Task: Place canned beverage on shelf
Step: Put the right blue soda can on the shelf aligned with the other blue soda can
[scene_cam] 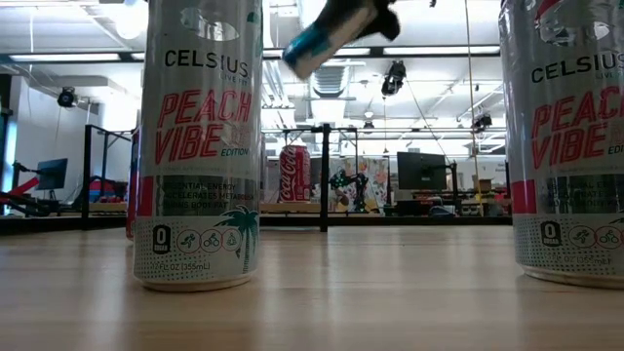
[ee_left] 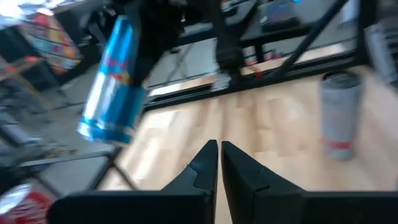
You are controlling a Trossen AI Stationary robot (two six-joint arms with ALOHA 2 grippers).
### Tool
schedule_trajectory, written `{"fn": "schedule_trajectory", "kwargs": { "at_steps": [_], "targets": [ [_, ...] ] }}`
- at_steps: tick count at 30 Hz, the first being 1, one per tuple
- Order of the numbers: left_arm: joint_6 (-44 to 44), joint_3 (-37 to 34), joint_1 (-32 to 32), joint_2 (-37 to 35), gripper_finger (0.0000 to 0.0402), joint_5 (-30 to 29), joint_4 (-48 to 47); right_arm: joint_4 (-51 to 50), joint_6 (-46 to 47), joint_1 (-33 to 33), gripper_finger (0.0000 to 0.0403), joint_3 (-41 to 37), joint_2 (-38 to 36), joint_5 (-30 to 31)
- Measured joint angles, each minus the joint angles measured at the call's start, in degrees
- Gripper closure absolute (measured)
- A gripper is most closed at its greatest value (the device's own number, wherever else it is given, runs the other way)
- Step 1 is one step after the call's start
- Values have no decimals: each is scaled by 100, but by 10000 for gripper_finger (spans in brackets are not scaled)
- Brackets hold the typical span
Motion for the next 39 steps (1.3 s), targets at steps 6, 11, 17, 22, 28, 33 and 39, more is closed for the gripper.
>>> {"fn": "schedule_trajectory", "kwargs": {
  "at_steps": [6,11,17,22,28,33,39],
  "targets": [
    [343,0,383,15,344,-308,-2,137,-403,-187,177,0,371,-2],
    [423,0,944,52,266,-311,-7,365,-661,-184,177,0,585,-5],
    [721,0,1408,268,163,-301,3,673,-896,-184,177,0,800,18],
    [1073,0,1671,609,112,13,200,937,-996,-184,177,0,926,61],
    [1294,0,2100,1006,103,146,528,1151,-1011,-184,177,2,954,63],
    [1313,0,2409,1310,108,155,901,1159,-951,-184,177,1,954,55],
    [1445,0,2512,1590,109,418,1347,1127,-958,-184,177,0,963,25]
  ]
}}
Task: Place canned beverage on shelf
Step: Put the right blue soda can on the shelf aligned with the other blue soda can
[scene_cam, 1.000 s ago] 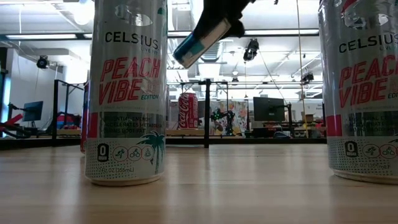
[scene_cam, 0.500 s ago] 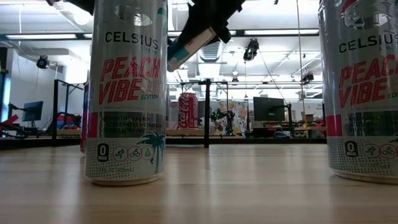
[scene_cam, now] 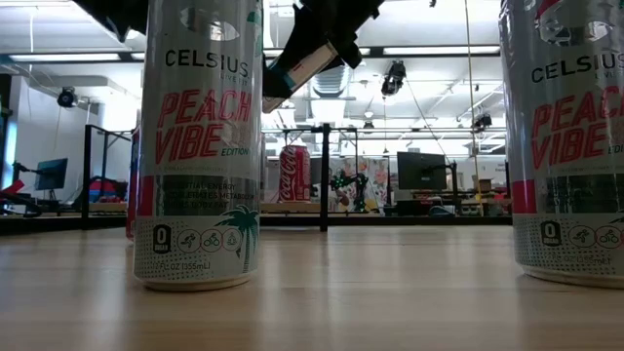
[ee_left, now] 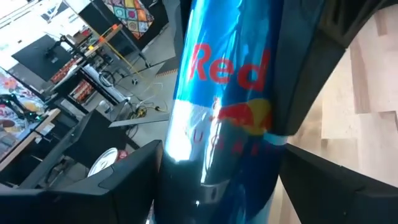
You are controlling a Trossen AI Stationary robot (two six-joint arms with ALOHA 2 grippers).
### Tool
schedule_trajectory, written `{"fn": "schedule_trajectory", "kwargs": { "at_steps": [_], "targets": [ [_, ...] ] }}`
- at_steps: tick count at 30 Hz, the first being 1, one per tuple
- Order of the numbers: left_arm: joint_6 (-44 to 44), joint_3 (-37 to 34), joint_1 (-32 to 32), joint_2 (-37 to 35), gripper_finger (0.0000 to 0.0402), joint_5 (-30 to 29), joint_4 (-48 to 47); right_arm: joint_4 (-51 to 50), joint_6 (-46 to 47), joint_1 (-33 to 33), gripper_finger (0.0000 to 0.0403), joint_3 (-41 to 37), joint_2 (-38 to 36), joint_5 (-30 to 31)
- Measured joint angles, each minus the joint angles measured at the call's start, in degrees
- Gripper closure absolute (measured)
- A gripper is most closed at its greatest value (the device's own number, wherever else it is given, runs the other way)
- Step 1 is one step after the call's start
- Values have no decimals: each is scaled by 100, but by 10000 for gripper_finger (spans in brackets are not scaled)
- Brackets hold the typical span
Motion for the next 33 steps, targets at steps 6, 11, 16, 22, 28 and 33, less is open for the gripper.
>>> {"fn": "schedule_trajectory", "kwargs": {
  "at_steps": [6,11,16,22,28,33],
  "targets": [
    [65,0,-2,90,112,36,230,3,-7,2,177,0,0,-6],
    [53,0,-2,106,127,41,317,-8,-14,2,177,0,0,-10],
    [93,0,-4,115,167,41,281,-21,-64,2,174,0,0,-12],
    [21,0,-4,115,181,43,296,1,-107,2,140,0,0,-12],
    [-108,-17,-7,115,181,56,273,18,-196,2,101,4,0,1],
    [-178,-85,-8,115,181,56,278,9,-222,2,76,4,-15,-8]
  ]
}}
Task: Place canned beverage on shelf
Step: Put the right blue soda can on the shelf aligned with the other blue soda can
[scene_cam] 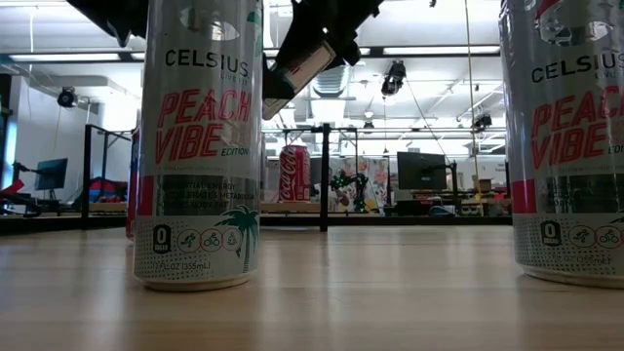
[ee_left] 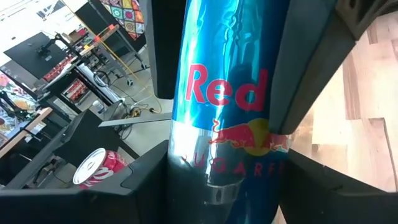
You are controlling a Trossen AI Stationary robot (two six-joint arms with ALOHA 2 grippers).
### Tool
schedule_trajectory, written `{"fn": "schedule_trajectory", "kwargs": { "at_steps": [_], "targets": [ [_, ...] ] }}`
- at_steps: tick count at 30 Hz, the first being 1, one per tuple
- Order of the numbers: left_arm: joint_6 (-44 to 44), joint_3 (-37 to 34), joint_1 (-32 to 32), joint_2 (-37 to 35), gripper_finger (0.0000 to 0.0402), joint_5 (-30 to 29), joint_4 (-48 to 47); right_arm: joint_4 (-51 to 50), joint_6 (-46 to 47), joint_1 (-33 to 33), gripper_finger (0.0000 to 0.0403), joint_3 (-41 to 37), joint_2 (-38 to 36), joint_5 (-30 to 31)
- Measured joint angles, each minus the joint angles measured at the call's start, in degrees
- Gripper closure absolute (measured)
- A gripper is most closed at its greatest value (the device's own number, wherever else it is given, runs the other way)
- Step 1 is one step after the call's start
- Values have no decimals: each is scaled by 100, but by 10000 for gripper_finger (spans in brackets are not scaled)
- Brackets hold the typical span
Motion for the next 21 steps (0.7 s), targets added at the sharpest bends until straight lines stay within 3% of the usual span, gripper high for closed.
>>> {"fn": "schedule_trajectory", "kwargs": {
  "at_steps": [8,21],
  "targets": [
    [-177,-74,1,0,181,-6,68,44,2,0,50,0,-204,-4],
    [-383,-346,0,-2,181,242,741,283,-236,13,51,0,-594,-264]
  ]
}}
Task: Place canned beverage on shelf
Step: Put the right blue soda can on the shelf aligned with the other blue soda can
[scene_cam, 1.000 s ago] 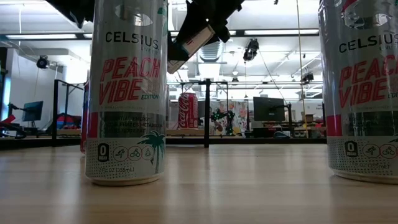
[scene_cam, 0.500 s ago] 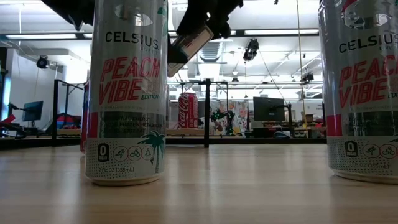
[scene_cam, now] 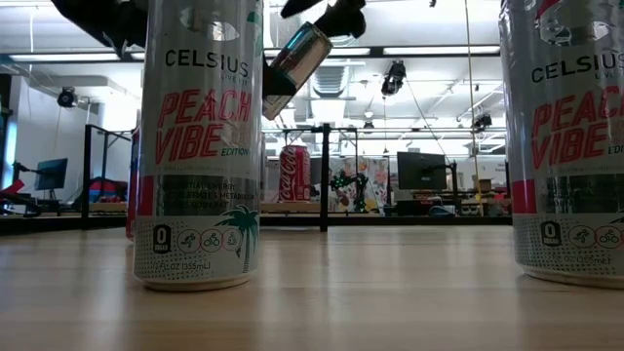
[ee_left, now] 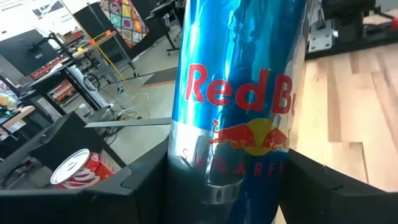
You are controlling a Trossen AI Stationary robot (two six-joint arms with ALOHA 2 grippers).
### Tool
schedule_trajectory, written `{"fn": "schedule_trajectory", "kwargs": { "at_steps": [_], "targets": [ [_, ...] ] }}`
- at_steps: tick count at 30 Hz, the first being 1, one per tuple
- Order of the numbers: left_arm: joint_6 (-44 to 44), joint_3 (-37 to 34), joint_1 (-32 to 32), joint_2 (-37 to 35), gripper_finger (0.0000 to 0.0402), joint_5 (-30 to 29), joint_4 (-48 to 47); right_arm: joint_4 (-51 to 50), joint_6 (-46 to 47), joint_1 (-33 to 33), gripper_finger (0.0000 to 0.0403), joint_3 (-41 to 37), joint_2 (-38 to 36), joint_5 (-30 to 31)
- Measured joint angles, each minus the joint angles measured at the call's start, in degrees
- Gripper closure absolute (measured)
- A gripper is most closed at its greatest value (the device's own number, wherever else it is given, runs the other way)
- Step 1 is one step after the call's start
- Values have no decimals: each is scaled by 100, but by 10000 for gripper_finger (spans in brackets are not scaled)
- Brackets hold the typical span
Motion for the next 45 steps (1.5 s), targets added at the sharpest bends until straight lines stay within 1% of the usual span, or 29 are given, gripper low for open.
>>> {"fn": "schedule_trajectory", "kwargs": {
  "at_steps": [3,8,12,15,21,25,29,32,36,37,40,42,45],
  "targets": [
    [-9,-178,0,-4,181,50,357,182,-112,0,51,0,-37,-226],
    [-109,-540,-3,-53,181,308,1219,410,-361,0,51,0,-174,-470],
    [-101,-876,-13,-91,181,628,1826,519,-681,22,51,0,-368,-602],
    [-83,-1155,-27,-152,181,966,2608,532,-1010,91,51,-6,-479,-612],
    [-46,-1794,-29,-372,181,1444,4064,609,-1434,298,51,-36,-530,-622],
    [-48,-2091,-38,-536,181,1553,4782,1191,-1591,369,51,-288,-496,-643],
    [-76,-2247,-40,-612,181,1555,4969,1764,-1593,343,51,-653,-443,-642],
    [-92,-2261,-40,-631,181,1541,5017,2679,-1509,303,51,-1026,-410,-764],
    [-91,-2217,-38,-606,181,1534,5008,3667,-1382,297,51,-1408,-217,-772],
    [-87,-2200,-38,-606,181,1492,5019,3886,-1320,291,51,-1462,-148,-764],
    [-20,-2149,-36,-606,181,1129,5017,4487,-1211,284,51,-1523,52,-739],
    [-2,-2135,-28,-606,181,1051,5012,4785,-1123,278,51,-1513,231,-541],
    [38,-2133,-36,-606,177,1053,5010,4838,-1138,253,51,-1367,526,-276]
  ]
}}
